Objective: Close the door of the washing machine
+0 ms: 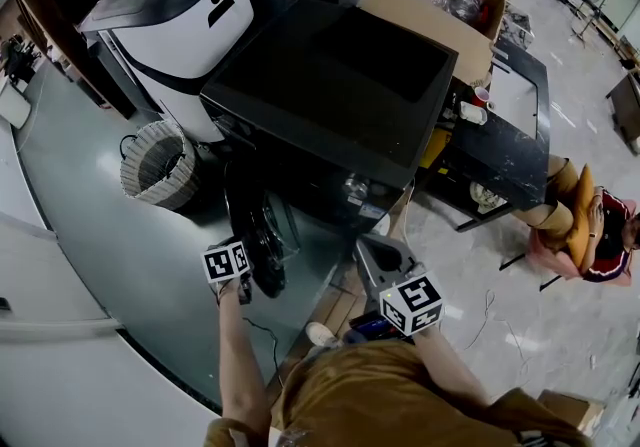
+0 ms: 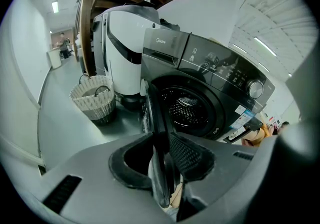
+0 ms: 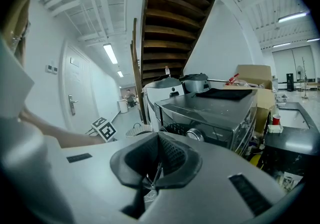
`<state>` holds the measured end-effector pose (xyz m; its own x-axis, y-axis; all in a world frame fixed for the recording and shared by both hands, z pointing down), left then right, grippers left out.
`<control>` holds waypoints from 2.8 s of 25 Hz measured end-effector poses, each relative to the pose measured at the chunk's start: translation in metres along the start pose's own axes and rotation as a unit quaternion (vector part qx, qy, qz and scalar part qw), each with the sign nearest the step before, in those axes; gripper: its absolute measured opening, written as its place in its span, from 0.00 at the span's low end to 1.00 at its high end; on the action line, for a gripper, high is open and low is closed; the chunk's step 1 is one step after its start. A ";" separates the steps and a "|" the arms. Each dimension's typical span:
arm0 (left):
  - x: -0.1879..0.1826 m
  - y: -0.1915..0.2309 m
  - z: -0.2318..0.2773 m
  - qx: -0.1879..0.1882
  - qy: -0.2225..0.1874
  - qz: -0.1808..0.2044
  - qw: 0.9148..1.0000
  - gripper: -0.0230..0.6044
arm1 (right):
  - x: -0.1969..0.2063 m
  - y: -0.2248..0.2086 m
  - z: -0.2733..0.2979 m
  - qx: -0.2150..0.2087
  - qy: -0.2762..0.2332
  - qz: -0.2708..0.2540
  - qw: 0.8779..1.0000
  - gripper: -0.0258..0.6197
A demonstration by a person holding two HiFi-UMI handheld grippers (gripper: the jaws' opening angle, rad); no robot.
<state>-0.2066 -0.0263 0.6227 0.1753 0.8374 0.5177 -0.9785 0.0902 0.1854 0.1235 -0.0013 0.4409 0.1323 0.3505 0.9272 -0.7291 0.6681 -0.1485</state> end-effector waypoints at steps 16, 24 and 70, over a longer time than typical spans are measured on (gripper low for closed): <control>-0.005 -0.030 0.012 0.044 0.000 -0.016 0.999 0.22 | 0.005 -0.005 0.003 0.004 0.004 0.003 1.000 0.06; -0.008 -0.041 0.015 0.060 -0.001 -0.020 0.998 0.22 | 0.005 -0.003 0.004 0.005 0.005 0.004 1.000 0.06; -0.043 -0.109 0.055 0.145 -0.012 -0.047 0.988 0.22 | 0.012 -0.042 -0.005 0.047 0.021 0.014 0.999 0.06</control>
<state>-0.1019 -0.1017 0.6263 0.2695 0.8198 0.5053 -0.8858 0.0052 0.4640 0.1593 -0.0218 0.4567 0.1378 0.3959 0.9079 -0.7927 0.5936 -0.1385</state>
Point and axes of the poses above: the fingertips, and each gripper's own axes: z forward along the fingers, y to its left, x out of its underside, the point moved 5 cm from there along -z, backward along the fingers, and after that the axes turned 3 degrees about y, right-handed, at the moved point
